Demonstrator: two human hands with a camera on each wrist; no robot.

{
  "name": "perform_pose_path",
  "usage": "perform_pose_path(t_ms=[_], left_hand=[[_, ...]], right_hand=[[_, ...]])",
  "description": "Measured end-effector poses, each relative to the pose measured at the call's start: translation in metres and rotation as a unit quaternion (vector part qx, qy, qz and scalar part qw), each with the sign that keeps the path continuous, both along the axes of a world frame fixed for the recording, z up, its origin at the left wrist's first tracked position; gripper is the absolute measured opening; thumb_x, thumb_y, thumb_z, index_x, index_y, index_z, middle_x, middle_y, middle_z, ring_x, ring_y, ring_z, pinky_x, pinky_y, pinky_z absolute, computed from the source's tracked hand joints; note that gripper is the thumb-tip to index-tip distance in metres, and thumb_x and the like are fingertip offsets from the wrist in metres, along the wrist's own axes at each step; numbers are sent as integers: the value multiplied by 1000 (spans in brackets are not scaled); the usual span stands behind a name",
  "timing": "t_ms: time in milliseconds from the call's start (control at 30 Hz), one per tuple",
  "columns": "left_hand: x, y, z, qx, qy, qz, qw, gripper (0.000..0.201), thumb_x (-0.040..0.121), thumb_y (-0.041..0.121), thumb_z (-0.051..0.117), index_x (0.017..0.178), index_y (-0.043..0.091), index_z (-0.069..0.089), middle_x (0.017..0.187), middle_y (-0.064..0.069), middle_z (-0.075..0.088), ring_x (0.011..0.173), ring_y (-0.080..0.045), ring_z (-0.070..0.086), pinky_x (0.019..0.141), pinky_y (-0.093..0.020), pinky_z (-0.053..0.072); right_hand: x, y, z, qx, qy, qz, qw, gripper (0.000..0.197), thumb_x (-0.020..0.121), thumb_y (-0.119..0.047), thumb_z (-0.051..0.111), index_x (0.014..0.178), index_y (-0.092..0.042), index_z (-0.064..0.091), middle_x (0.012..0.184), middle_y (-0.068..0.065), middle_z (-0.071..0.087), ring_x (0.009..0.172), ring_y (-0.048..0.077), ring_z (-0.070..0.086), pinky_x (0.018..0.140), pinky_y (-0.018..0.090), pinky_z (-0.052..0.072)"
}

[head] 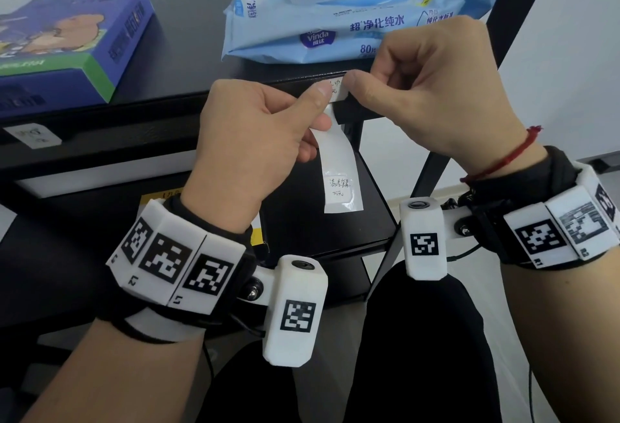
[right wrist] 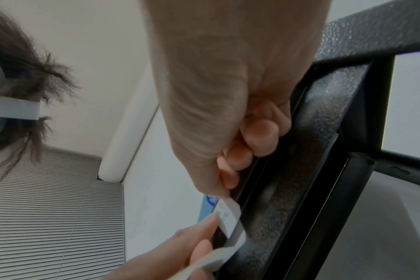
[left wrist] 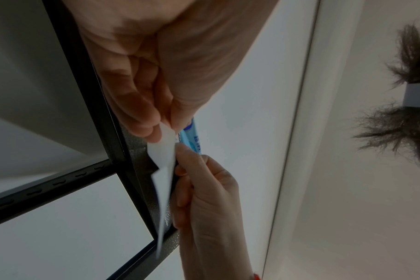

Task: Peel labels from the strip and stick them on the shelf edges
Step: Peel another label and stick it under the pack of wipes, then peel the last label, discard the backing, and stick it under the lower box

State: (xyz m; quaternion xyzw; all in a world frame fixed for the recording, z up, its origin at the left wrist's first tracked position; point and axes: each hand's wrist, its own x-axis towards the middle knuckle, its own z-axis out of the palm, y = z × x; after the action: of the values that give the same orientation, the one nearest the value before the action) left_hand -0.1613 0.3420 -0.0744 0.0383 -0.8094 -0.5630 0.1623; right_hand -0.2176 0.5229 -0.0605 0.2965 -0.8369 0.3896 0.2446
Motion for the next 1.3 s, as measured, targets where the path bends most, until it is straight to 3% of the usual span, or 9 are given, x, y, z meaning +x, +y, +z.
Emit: perform_pose_path(t_ms=[200, 400, 633, 867, 933, 1000, 1100, 1233, 1300], left_hand=[[0, -1, -1, -3, 0, 5, 1000, 35, 88, 49, 75, 63, 25, 79, 61, -7, 73, 47, -11, 62, 71, -35, 58], [1, -1, -4, -16, 4, 8, 1000, 34, 89, 47, 75, 62, 27, 79, 58, -7, 72, 47, -11, 61, 75, -38, 60], [3, -3, 0, -12, 9, 9, 1000, 32, 90, 43, 75, 63, 25, 78, 57, -4, 72, 45, -9, 61, 68, -30, 56], [18, -6, -5, -47, 0, 8, 999, 30, 88, 49, 75, 68, 27, 80, 62, -2, 76, 54, -10, 67, 86, -45, 62], [30, -10, -12, -38, -11, -7, 999, 27, 87, 48, 76, 72, 27, 82, 67, -3, 78, 62, -14, 73, 89, -47, 61], [40, -15, -25, -23, -30, -26, 999, 21, 86, 44, 79, 77, 25, 83, 72, -3, 79, 71, -19, 77, 91, -46, 62], [51, -23, -48, 21, -73, -34, 997, 7, 86, 29, 82, 83, 22, 81, 80, -6, 82, 81, -22, 79, 89, -38, 64], [59, -43, -77, 78, -90, -18, 993, 10, 86, 15, 81, 82, 23, 78, 77, 11, 80, 77, -3, 76, 74, -18, 61], [60, -57, -90, 101, -85, 1, 991, 8, 87, 11, 81, 89, 19, 78, 77, 9, 78, 76, -1, 74, 73, -18, 60]], right_hand=[[0, 3, -1, 3, 0, -6, 1000, 32, 84, -28, 72, 61, -8, 62, 50, -4, 58, 44, 6, 44, 55, 5, 32], [2, 4, 0, 34, 11, -13, 999, 29, 83, -30, 73, 60, -14, 63, 53, -8, 60, 51, 11, 53, 56, 5, 33], [1, 5, -1, 38, 12, -11, 999, 31, 83, -34, 74, 61, -17, 63, 54, -8, 61, 52, 12, 55, 58, 4, 34], [9, 5, -1, 47, 0, -6, 999, 33, 85, -35, 74, 59, -18, 61, 51, -13, 57, 48, 3, 53, 55, 4, 35], [18, 2, -8, 82, -63, 21, 994, 39, 90, -42, 71, 62, -15, 67, 47, -5, 60, 47, 5, 55, 52, 6, 38], [28, -4, -21, 131, -177, 76, 972, 46, 96, -49, 61, 64, -17, 68, 49, -3, 63, 42, 8, 55, 50, 7, 39], [35, -17, -49, 113, -326, 171, 923, 44, 101, -39, 55, 67, -14, 64, 56, -5, 65, 44, 14, 53, 44, 10, 37], [36, -42, -84, 109, -363, 193, 905, 33, 98, -28, 64, 79, -1, 67, 64, -1, 66, 45, 10, 51, 44, 13, 37], [34, -61, -100, 92, -367, 190, 906, 32, 98, -27, 64, 81, -1, 66, 66, -1, 66, 47, 12, 51, 46, 16, 39]])
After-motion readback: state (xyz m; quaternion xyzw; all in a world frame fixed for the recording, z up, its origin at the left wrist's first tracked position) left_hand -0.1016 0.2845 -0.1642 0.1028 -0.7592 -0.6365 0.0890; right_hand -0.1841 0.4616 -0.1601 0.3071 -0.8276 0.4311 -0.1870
